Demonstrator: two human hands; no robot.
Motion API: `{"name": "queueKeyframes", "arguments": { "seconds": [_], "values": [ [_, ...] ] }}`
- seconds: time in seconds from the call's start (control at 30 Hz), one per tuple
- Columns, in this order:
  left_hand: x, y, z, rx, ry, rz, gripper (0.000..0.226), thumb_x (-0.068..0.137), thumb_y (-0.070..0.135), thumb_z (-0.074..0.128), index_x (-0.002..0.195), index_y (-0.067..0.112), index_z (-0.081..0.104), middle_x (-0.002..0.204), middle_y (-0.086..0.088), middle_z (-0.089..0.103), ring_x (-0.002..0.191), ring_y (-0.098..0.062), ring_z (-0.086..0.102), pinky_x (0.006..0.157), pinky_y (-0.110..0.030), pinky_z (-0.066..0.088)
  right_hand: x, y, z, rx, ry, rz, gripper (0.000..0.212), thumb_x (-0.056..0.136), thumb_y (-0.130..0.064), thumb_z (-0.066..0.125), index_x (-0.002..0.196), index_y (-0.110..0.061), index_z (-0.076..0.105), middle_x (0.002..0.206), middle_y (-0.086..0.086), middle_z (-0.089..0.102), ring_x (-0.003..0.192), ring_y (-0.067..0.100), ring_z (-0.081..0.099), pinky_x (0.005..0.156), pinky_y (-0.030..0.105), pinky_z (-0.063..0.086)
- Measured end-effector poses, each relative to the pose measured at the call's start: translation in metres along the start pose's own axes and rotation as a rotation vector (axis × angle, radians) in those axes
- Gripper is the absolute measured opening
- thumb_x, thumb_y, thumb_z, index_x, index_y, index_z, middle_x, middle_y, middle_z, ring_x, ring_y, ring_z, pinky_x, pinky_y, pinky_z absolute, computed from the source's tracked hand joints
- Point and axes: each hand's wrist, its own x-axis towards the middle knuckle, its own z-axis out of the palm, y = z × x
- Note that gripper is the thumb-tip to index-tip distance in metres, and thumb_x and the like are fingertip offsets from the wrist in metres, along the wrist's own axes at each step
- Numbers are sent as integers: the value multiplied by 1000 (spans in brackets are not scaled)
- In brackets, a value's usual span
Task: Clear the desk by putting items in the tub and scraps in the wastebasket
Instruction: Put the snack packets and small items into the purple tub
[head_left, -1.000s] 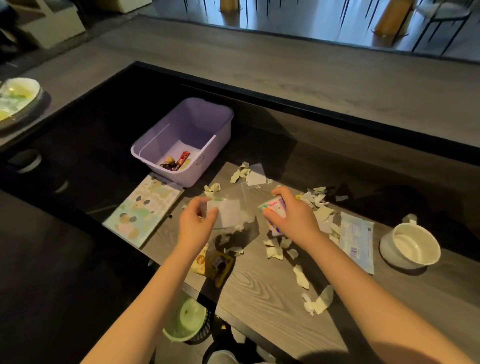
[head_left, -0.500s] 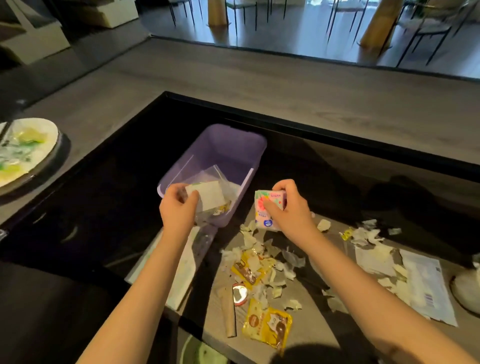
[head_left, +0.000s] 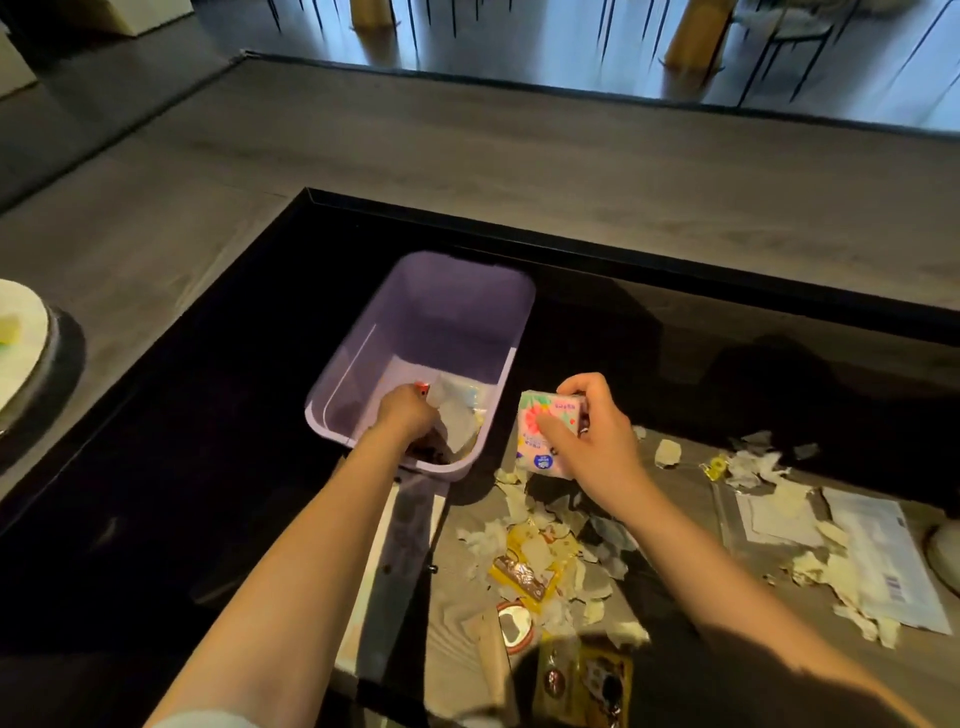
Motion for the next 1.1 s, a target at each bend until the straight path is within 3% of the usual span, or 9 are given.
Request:
{"name": "queueKeyframes", "arguments": {
  "seconds": [0.23,0.37,0.47,0.57,0.63,0.73,0.9,0.97,1.1],
  "values": [
    [15,-10,13,464,-112,-21,39,66,32,79,98,13,66,95,-5,65,90,-25,64,85,-37,55,5,-8,4,46,-11,21,25,91,-20,58,108,-24,40,110,-6,53,95,11,62,59,20,56],
    [15,-6,13,623,79,91,53,73,36,72,117,12,55,110,-8,58,100,-28,58,85,-38,53,10,-9,4,26,-23,36,26,92,-15,57,109,-24,39,110,-7,51,92,7,57,56,16,52],
    [-7,2,6,265,217,292,43,87,31,59,124,12,51,120,-8,52,105,-26,54,84,-33,48,12,-10,7,41,-23,39,25,90,-14,60,106,-23,43,105,-11,52,88,3,57,56,15,52],
    [-50,8,2,-259,194,449,30,91,27,56,117,12,57,111,-2,57,89,-10,53,69,-15,42,10,-13,10,148,-3,51,19,89,-15,62,101,-22,48,94,-17,55,81,-4,58,53,14,51],
    [-76,7,3,-418,97,485,27,92,27,54,115,13,58,108,1,58,86,-4,53,67,-12,41,7,-14,12,230,15,52,15,88,-16,62,98,-20,52,93,-13,60,80,-2,63,57,16,54],
    [-97,3,4,-601,-166,451,14,94,28,51,101,23,61,99,6,63,88,-3,59,77,-19,48,5,-20,17,280,22,21,11,88,-17,63,97,-16,56,89,-10,64,76,0,67,58,17,55],
    [-106,-2,-1,-658,-198,408,14,95,25,49,89,26,62,92,-6,68,86,-23,63,78,-39,49,9,-27,31,128,1,-113,7,89,-18,62,94,-18,60,91,-6,64,85,7,66,67,21,55],
    [-105,-6,-5,-656,-154,405,12,95,23,50,90,22,61,92,-4,68,87,-21,65,75,-31,53,14,-30,34,110,-48,-140,5,88,-18,63,92,-19,61,88,-10,63,83,7,65,66,17,52],
    [-91,-21,-21,-527,53,393,6,92,22,55,92,17,59,81,6,65,67,0,63,54,-10,47,33,-38,47,55,-175,-163,11,86,-15,66,97,-15,65,89,-4,64,85,16,63,68,20,50]
  ]
}}
